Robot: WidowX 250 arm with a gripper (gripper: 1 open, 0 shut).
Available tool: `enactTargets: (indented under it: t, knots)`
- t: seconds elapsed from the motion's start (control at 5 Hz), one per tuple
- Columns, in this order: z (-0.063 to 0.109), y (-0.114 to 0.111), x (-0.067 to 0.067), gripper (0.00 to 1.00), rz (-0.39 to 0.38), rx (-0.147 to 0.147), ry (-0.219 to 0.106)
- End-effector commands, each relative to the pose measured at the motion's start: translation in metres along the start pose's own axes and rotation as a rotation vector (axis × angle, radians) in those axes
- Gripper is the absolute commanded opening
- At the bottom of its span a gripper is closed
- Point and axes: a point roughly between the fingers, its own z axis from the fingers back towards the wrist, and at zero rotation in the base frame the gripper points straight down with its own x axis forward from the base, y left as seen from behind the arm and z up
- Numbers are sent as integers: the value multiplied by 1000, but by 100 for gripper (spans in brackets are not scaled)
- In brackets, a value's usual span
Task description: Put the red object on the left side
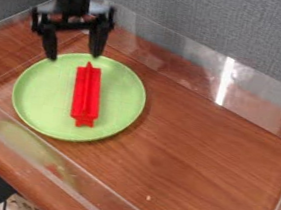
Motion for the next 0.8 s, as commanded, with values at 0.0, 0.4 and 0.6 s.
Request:
enactTargets:
  t: [0.0,0.4,0.6]
  knots:
    - [47,-10,-9,100,-78,-81,-45]
    - [50,-30,-34,100,-87,-102,-34]
    - [34,-35,-38,100,-33,-83,-36]
